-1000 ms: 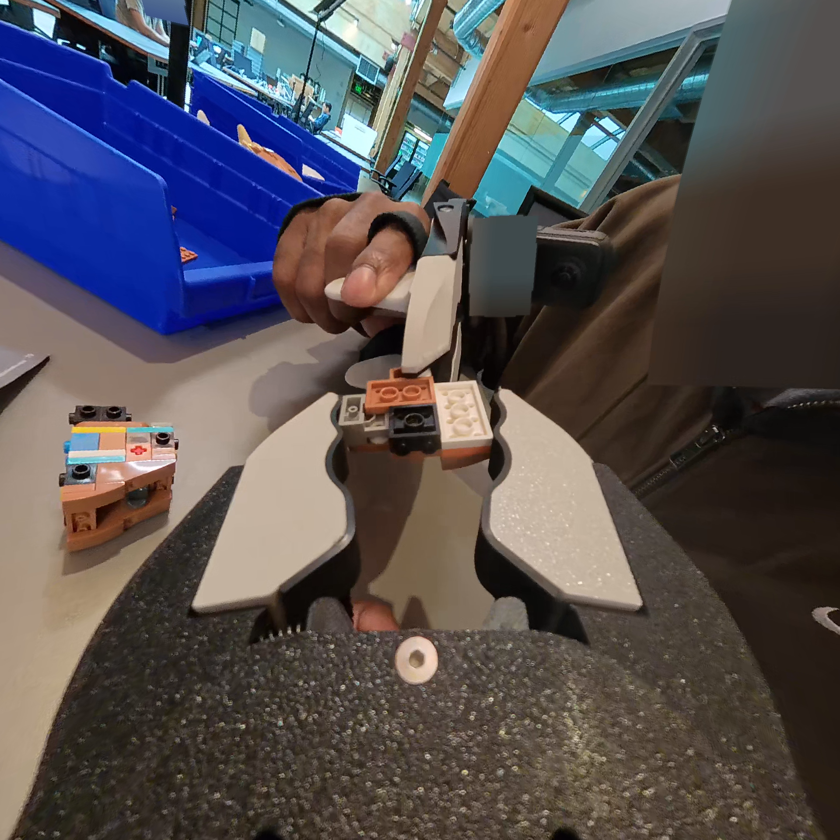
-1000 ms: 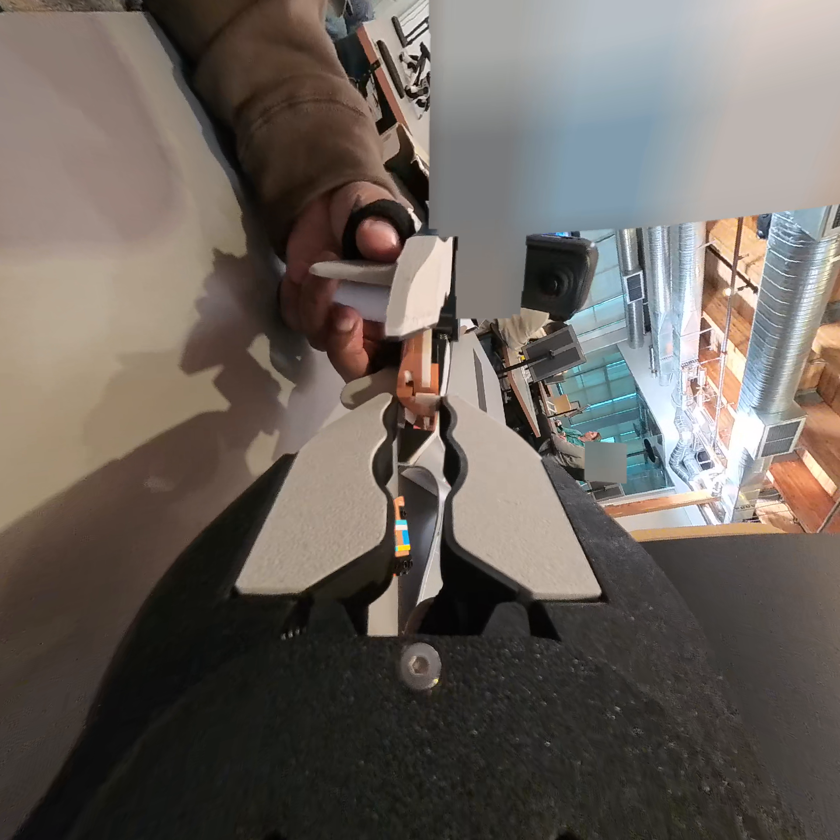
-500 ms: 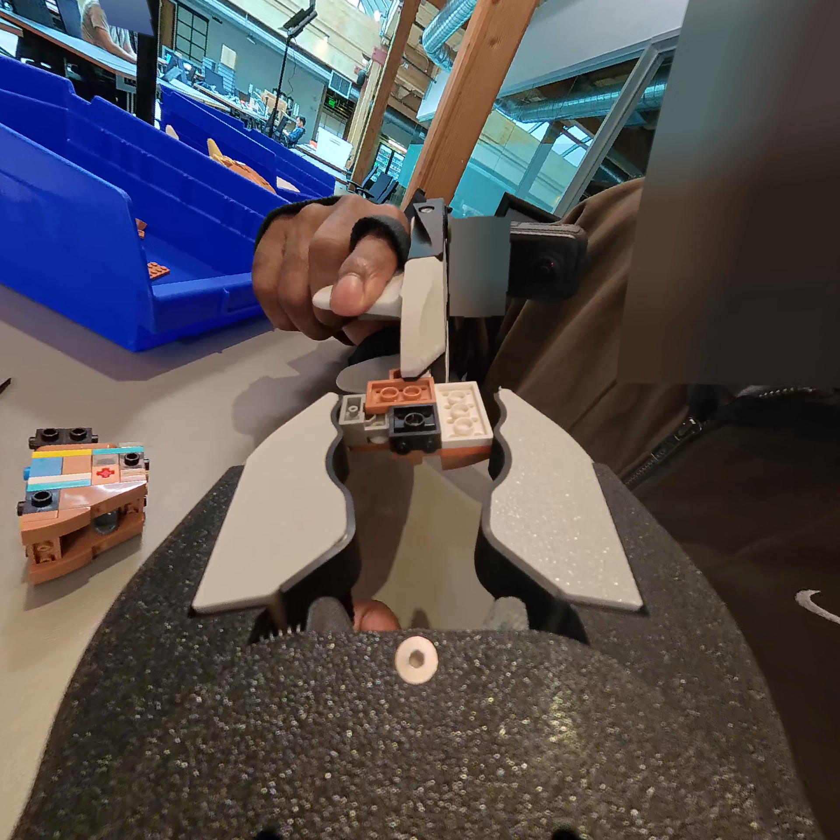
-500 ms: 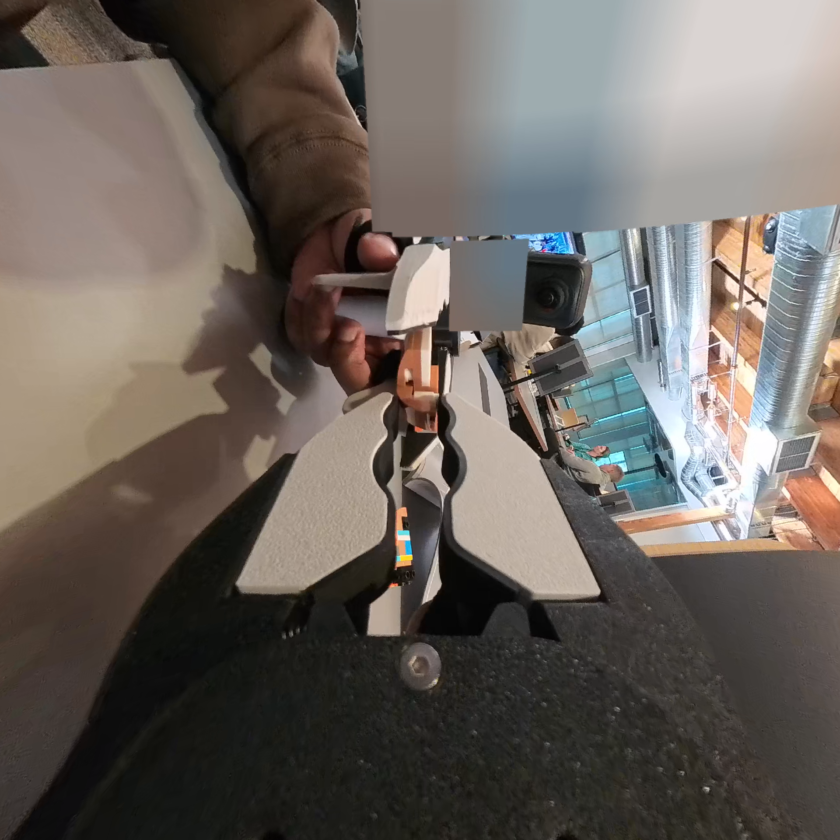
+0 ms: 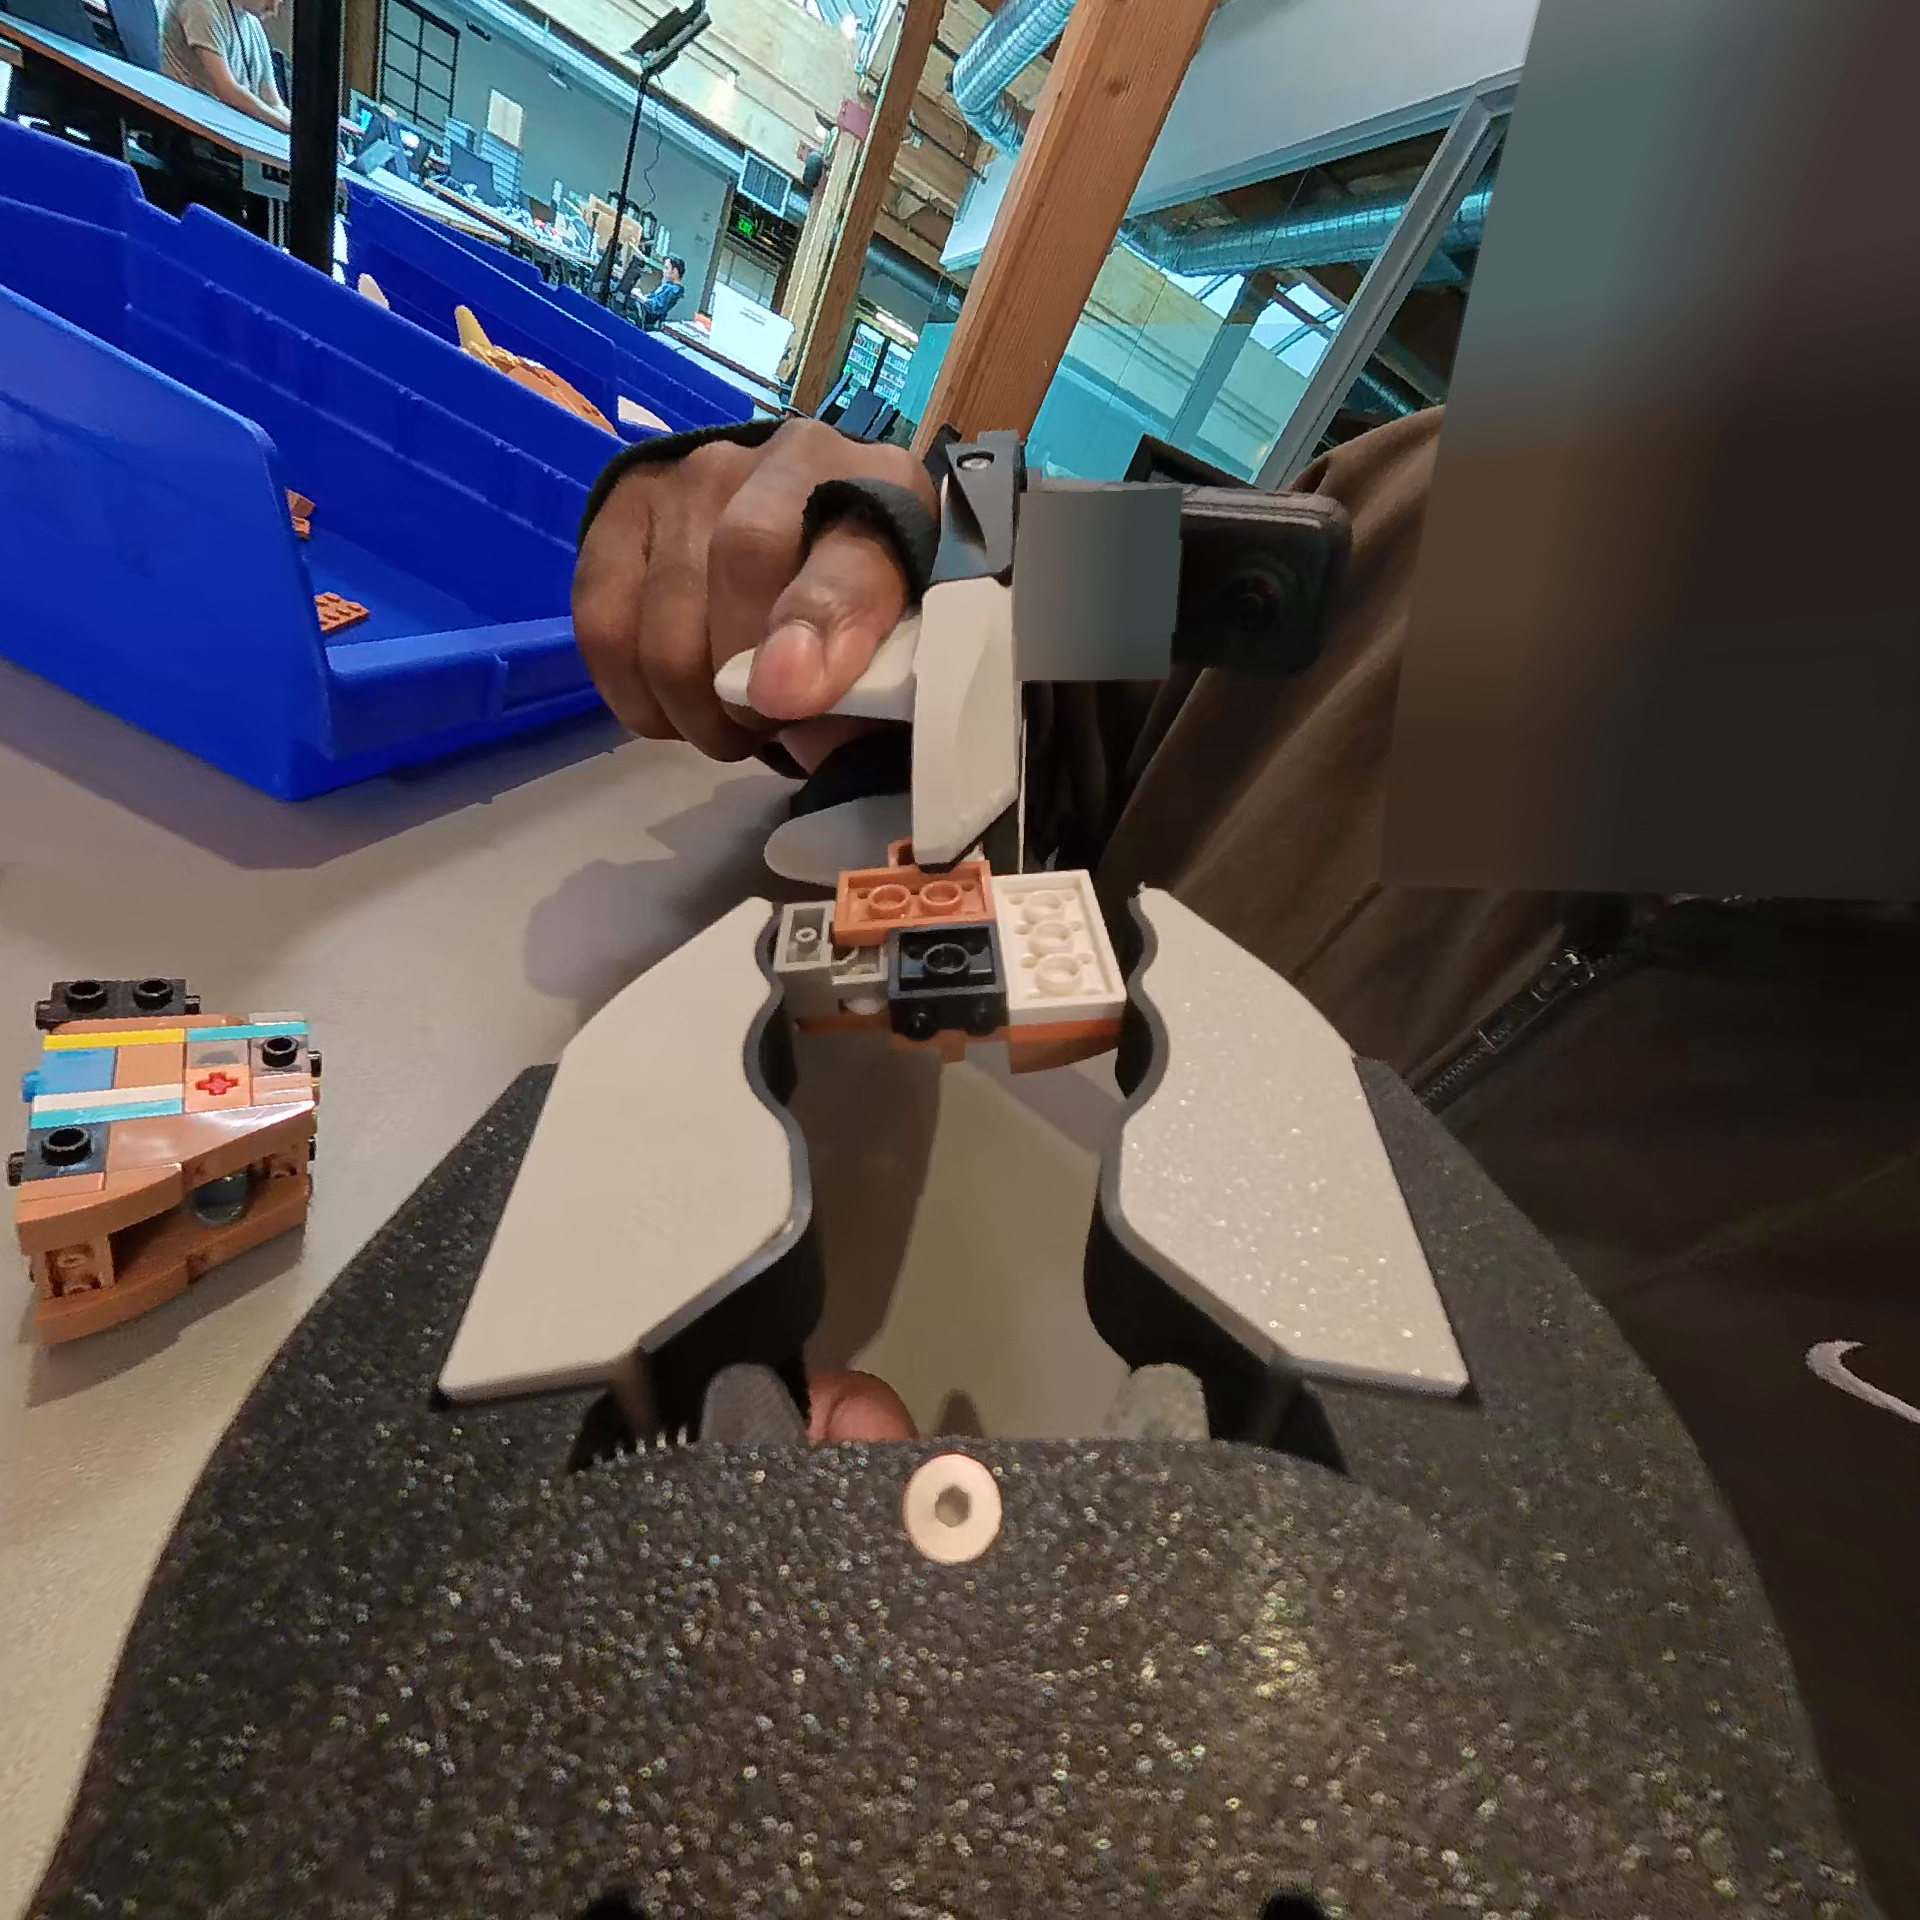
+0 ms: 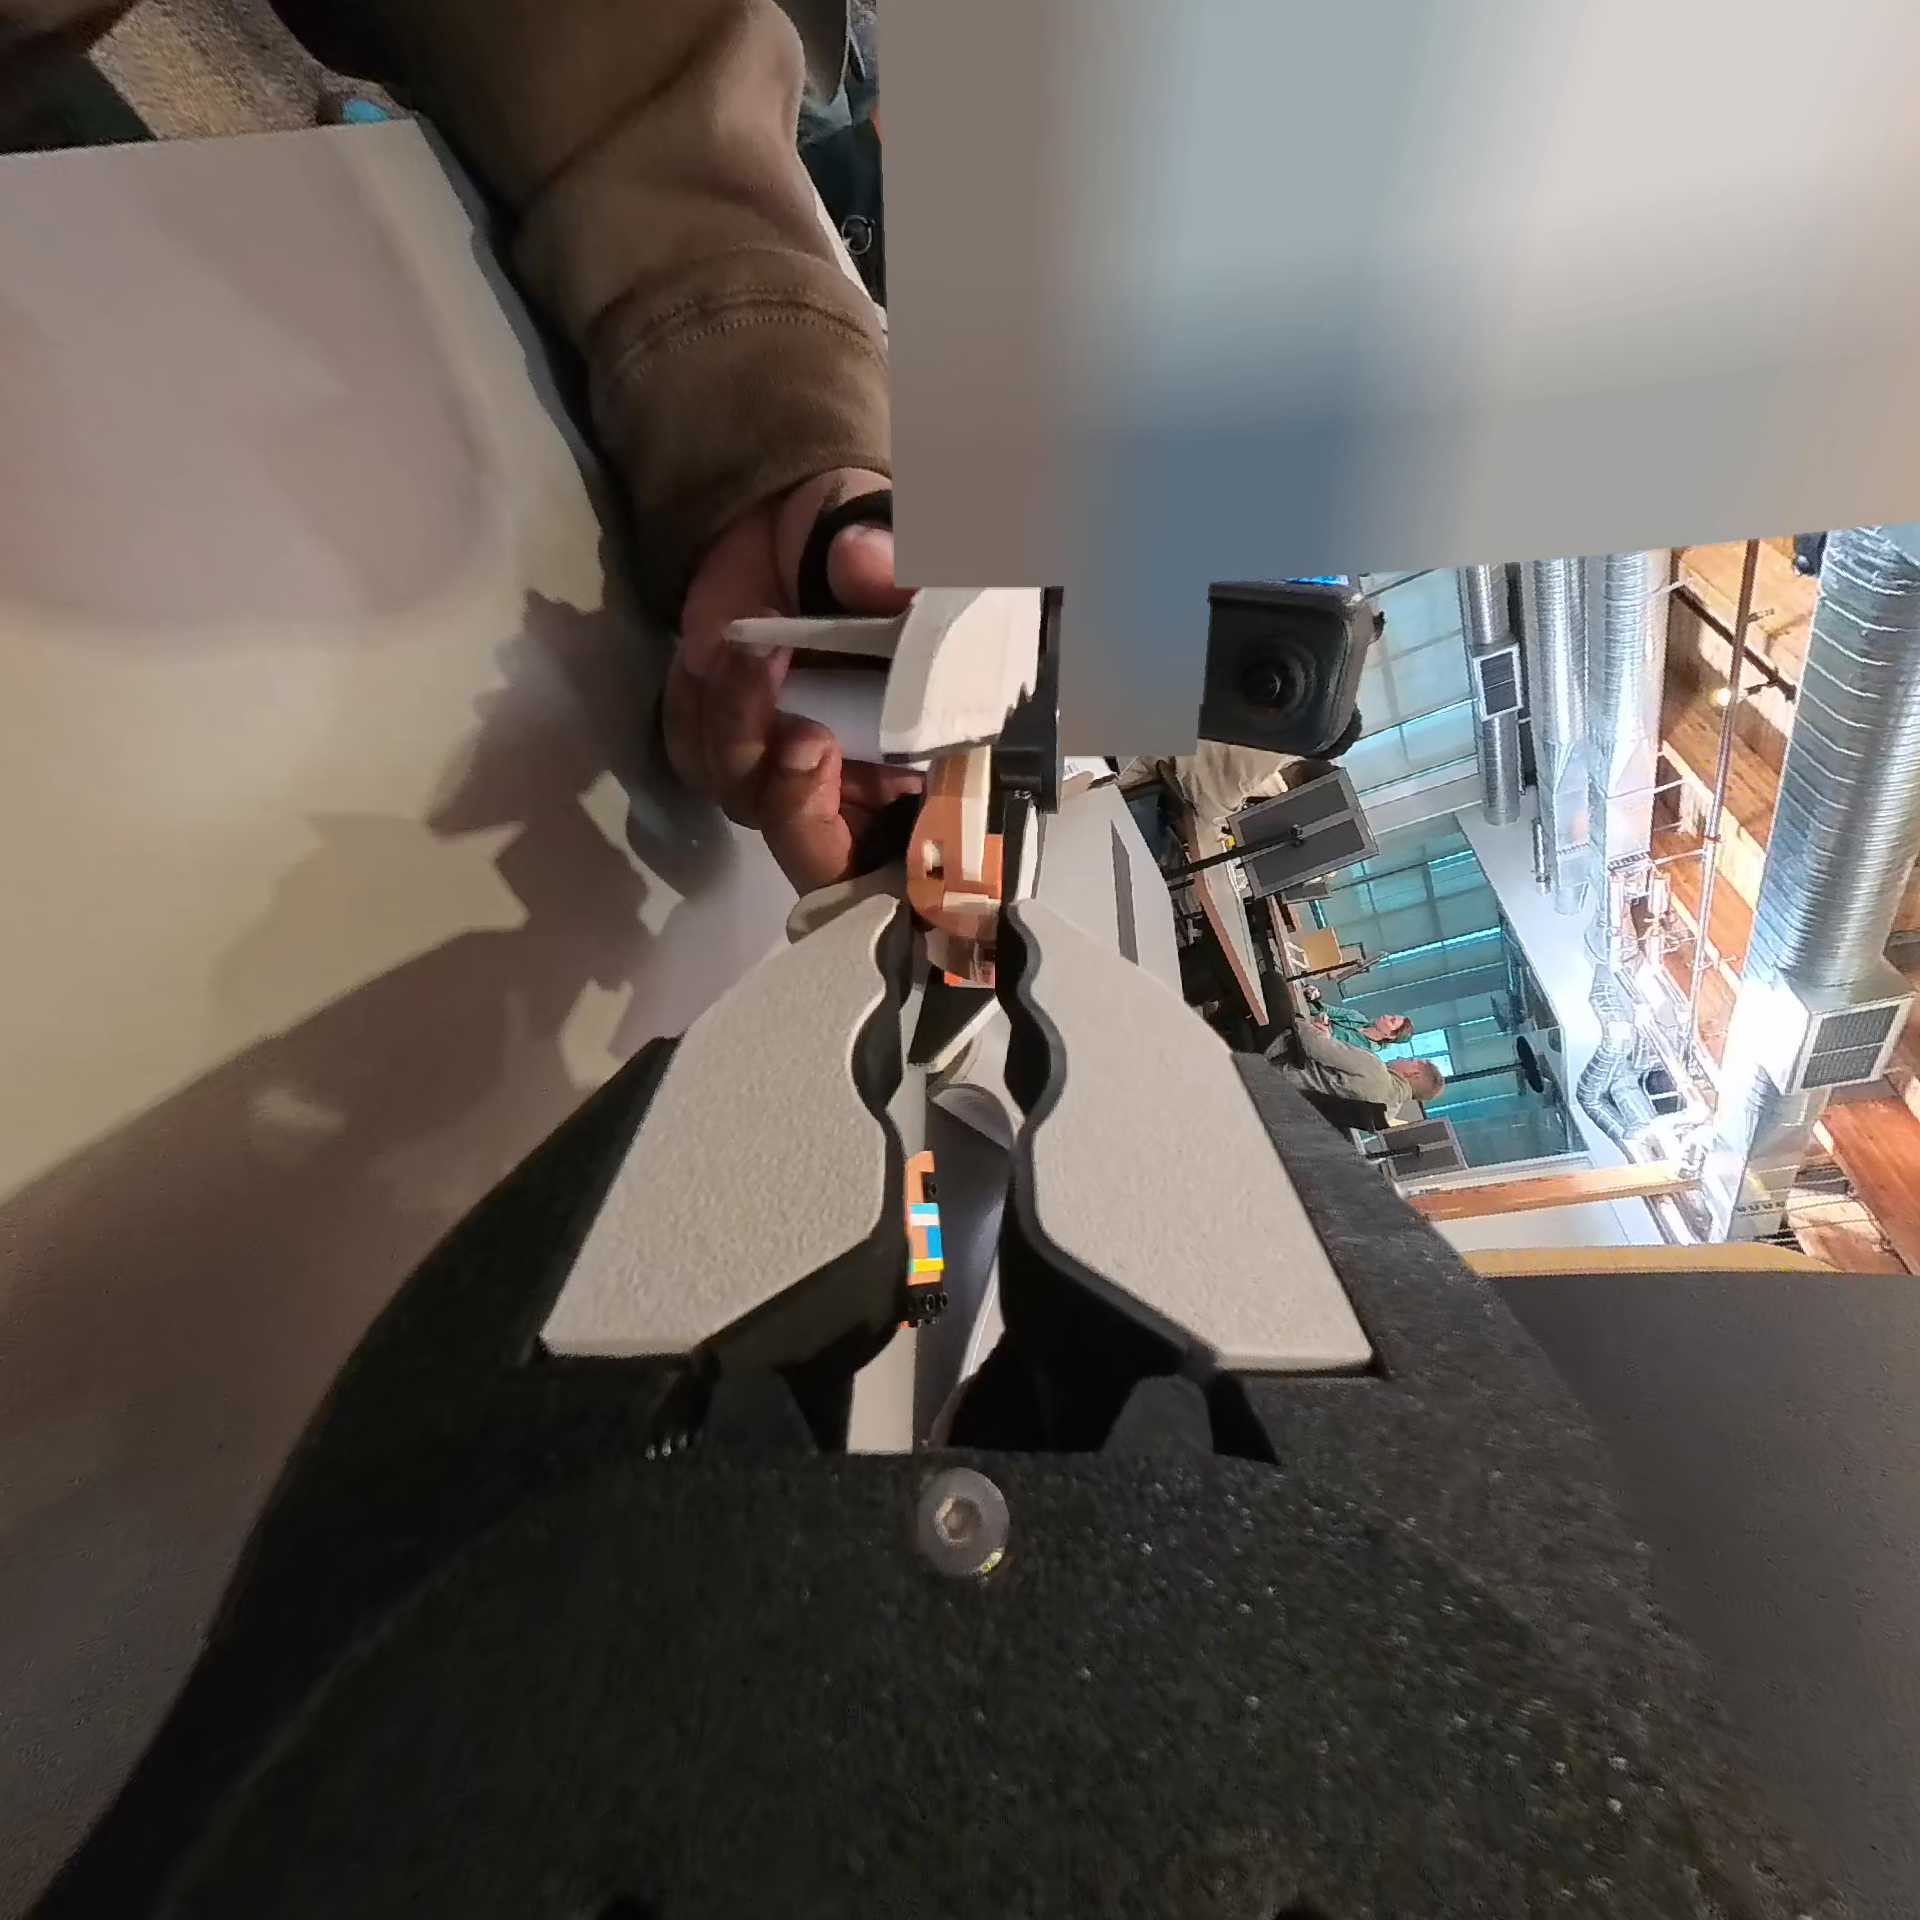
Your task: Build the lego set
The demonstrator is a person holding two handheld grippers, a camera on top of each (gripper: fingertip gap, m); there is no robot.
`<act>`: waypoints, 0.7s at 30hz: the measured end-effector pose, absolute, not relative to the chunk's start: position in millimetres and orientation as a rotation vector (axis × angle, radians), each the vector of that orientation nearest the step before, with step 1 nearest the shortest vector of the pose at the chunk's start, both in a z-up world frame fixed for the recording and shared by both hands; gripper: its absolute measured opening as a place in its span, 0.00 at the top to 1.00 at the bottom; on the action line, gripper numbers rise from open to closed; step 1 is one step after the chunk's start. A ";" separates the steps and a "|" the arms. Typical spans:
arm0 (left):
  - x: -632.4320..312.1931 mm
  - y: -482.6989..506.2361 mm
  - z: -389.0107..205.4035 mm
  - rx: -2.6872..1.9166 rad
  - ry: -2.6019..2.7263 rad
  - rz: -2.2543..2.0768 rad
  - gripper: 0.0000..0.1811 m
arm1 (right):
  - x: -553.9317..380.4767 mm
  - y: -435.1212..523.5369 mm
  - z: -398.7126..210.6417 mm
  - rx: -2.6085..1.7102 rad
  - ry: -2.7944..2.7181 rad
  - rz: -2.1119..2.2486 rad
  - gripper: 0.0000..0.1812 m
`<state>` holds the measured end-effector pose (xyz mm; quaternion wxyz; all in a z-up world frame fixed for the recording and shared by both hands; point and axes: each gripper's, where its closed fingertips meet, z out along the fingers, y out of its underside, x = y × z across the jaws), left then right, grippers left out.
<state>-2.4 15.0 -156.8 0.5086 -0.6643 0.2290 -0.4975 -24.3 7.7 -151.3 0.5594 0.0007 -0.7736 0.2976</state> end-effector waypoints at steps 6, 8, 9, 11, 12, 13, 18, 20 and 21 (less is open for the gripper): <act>-4.9 16.0 -153.4 -1.579 0.540 -1.190 0.67 | -26.1 7.9 -148.9 0.001 -1.783 0.706 0.92; -6.1 16.8 -153.9 -1.582 0.538 -1.178 0.67 | -27.7 9.0 -148.9 0.001 -1.758 0.691 0.91; -5.8 16.4 -153.4 -1.579 0.540 -1.181 0.67 | -28.5 9.6 -148.5 -0.004 -1.744 0.687 0.91; -4.7 16.0 -153.2 -1.578 0.541 -1.186 0.67 | -30.5 11.4 -147.9 -0.017 -1.729 0.676 0.87; -4.7 16.2 -153.5 -1.579 0.541 -1.184 0.67 | -30.7 11.7 -147.5 -0.021 -1.725 0.679 0.86; -5.2 16.3 -152.9 -1.576 0.536 -1.186 0.67 | -30.6 12.2 -146.6 -0.026 -1.720 0.686 0.85; -7.9 16.1 -150.8 -1.570 0.526 -1.195 0.67 | -30.3 14.7 -145.7 -0.036 -1.717 0.699 0.82; -7.3 15.7 -151.2 -1.575 0.525 -1.207 0.67 | -29.1 13.5 -144.9 -0.025 -1.713 0.706 0.83; -7.0 15.6 -151.6 -1.579 0.523 -1.214 0.67 | -28.6 13.0 -145.0 -0.019 -1.712 0.704 0.84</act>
